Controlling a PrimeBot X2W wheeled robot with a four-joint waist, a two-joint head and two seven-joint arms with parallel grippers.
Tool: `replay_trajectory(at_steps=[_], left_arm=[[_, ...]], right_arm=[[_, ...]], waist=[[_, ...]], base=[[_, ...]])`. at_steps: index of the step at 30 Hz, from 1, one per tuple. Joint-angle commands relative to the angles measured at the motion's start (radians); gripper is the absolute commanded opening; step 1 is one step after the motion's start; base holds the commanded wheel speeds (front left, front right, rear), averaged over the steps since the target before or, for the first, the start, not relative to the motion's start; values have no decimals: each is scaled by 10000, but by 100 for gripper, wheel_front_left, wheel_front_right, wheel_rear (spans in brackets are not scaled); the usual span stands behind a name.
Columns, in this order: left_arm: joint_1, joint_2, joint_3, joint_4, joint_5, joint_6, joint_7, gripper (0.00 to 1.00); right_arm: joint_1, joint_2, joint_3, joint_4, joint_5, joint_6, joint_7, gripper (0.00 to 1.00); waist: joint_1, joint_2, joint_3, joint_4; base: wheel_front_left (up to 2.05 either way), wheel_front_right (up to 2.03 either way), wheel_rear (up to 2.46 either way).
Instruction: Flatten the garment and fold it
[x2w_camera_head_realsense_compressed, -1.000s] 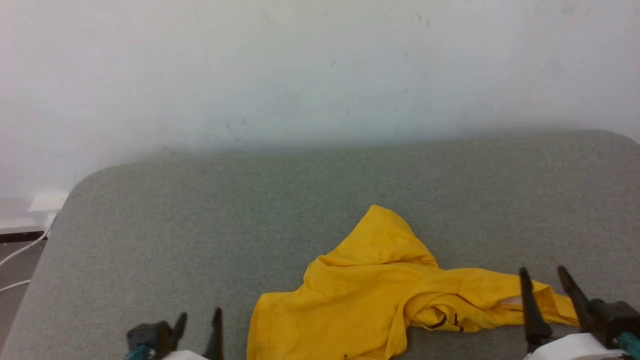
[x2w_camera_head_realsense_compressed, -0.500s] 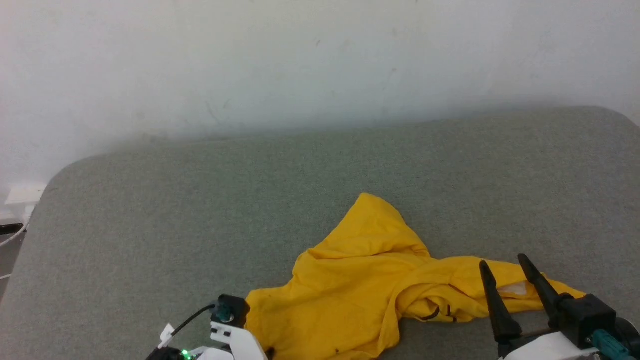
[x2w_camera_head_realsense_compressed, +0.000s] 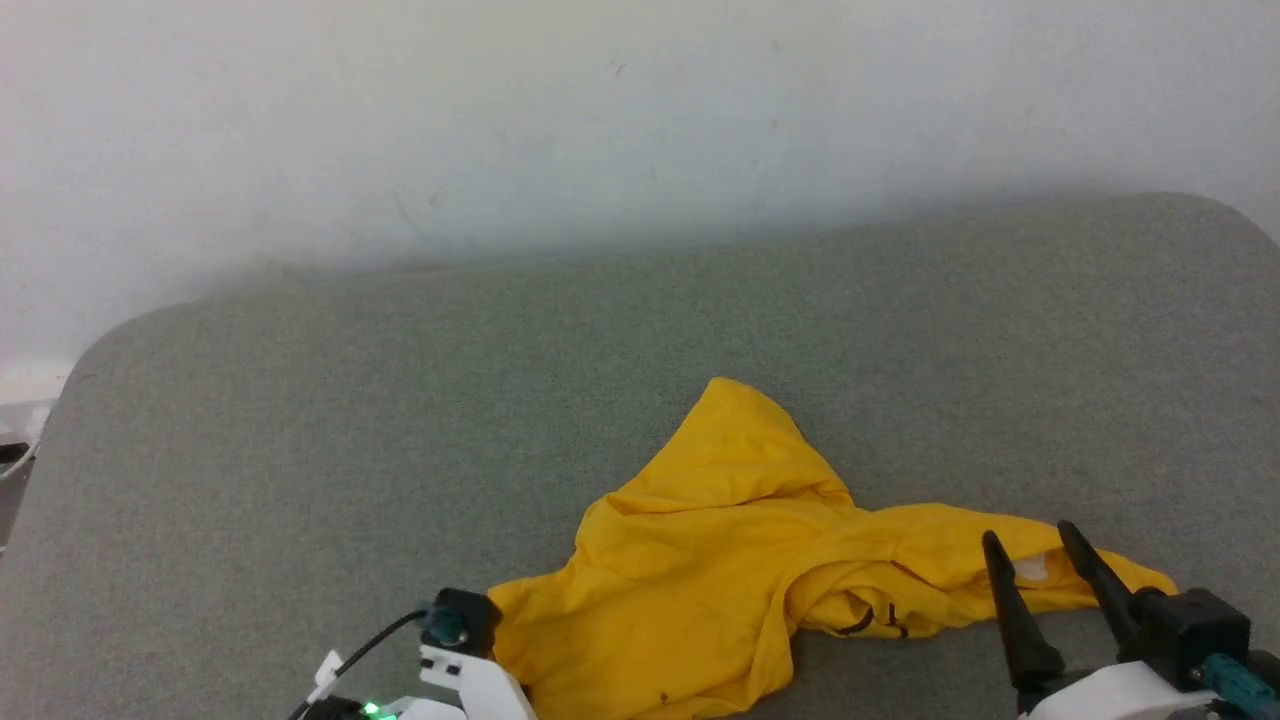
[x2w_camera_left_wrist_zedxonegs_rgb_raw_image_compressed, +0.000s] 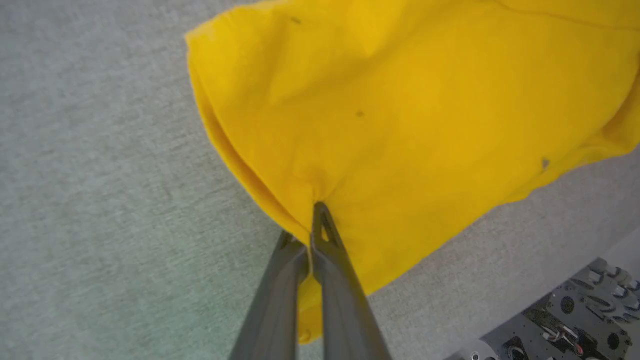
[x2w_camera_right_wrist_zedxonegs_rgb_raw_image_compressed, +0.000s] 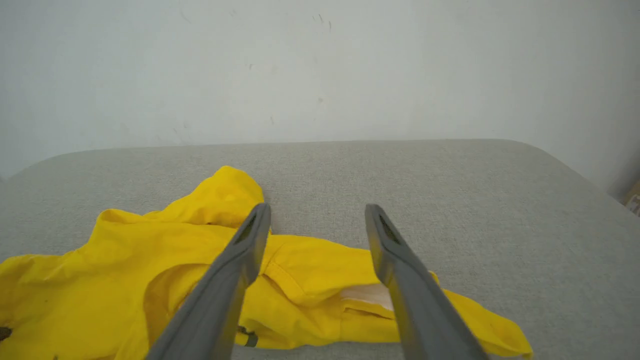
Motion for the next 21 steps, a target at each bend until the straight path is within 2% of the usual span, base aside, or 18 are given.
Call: replay_trajectory(at_steps=[1,4,9,15,21], left_arm=[[398,58,261,-187,1,403,-423,0],[679,257,918,-1120,-28,1012,-1185,0],[1161,580,1631,-2424,-94,1594,-1647,0],[1478,719,2008,-3121,-237,1899,-1677,0],[1454,701,1972,-3384,-270,1962,-1657,0]], right_arm=[[-62,-58,-198,151,72,-9,151,100],[-75,-119,-672,429,224,-9,453,100],[-371,-517,-1266,1318,805,-9,1361,100],[-1236,-1292,-1381,3008,1740,-9,2838,100],[-2234,-1912,-622,4322,2485,-9,4317,100]], waist=[[-1,0,-18,56],[-1,0,-60,192],[-1,0,-96,350],[-1,0,8,417],[-1,0,286,483]], base=[[0,0,0],[0,0,0],[0,0,0],[0,0,0],[0,0,0]])
